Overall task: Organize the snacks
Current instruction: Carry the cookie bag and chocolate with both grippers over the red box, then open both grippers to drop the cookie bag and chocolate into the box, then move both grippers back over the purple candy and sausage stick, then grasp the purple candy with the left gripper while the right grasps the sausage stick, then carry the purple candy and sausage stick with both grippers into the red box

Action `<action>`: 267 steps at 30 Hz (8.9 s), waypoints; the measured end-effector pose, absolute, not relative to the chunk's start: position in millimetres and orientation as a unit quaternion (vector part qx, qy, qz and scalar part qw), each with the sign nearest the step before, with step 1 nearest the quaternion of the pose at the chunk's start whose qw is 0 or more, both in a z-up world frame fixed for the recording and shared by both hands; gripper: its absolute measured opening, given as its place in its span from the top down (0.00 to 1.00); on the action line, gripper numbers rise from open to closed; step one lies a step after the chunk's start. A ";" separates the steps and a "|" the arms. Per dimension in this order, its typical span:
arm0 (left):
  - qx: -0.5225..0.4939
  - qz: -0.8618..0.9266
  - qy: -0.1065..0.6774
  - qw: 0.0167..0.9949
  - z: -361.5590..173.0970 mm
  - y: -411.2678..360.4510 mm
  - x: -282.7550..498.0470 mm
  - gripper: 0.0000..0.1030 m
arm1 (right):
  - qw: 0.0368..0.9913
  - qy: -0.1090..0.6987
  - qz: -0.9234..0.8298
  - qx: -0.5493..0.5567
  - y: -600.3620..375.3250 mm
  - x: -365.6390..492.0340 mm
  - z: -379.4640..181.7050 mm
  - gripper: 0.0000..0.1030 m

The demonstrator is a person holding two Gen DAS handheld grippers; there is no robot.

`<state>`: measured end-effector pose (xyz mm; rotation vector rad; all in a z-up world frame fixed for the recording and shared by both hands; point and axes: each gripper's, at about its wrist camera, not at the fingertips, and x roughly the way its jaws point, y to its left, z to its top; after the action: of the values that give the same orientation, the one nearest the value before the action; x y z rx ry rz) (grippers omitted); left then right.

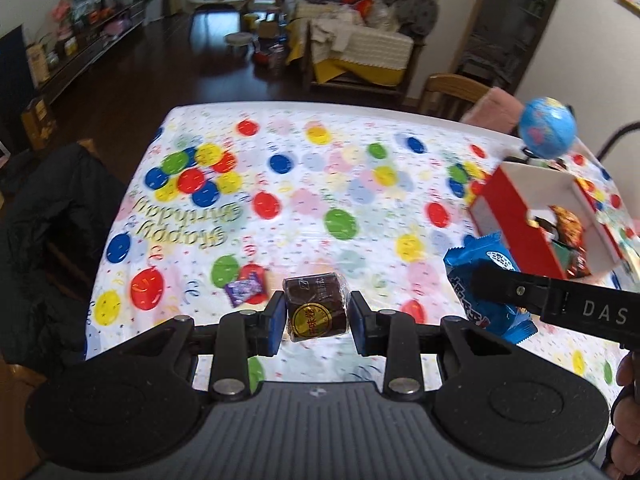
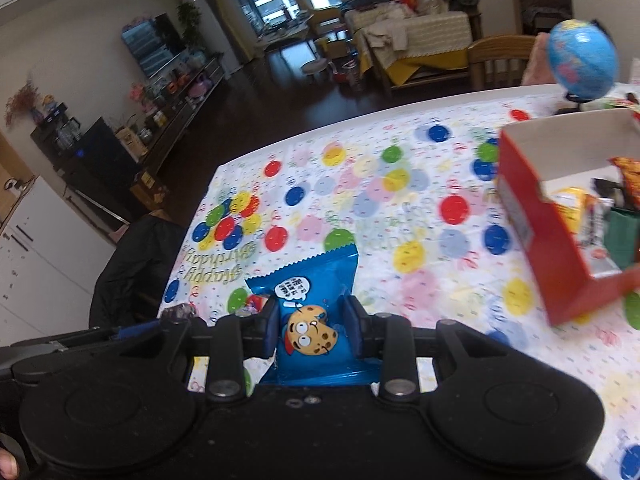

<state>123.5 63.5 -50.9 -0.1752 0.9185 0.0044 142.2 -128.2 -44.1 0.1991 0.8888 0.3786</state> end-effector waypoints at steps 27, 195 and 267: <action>-0.010 -0.113 0.424 0.899 -10.9 -124.5 160.9 0.68 | 0.911 0.384 0.103 0.108 -300.0 147.1 -11.2 0.70; -0.067 0.074 0.519 0.849 -182.4 132.5 206.5 0.18 | 0.820 0.441 0.346 -0.114 1.8 192.2 -185.8 0.52; -0.047 -0.094 0.401 0.910 -5.5 -51.1 120.6 0.75 | 0.930 0.328 0.161 0.037 -236.2 91.0 -12.0 0.92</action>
<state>120.6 -51.1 -5.5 -0.0960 0.8279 -0.1929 91.0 -236.2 -12.0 0.0752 0.6714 0.3298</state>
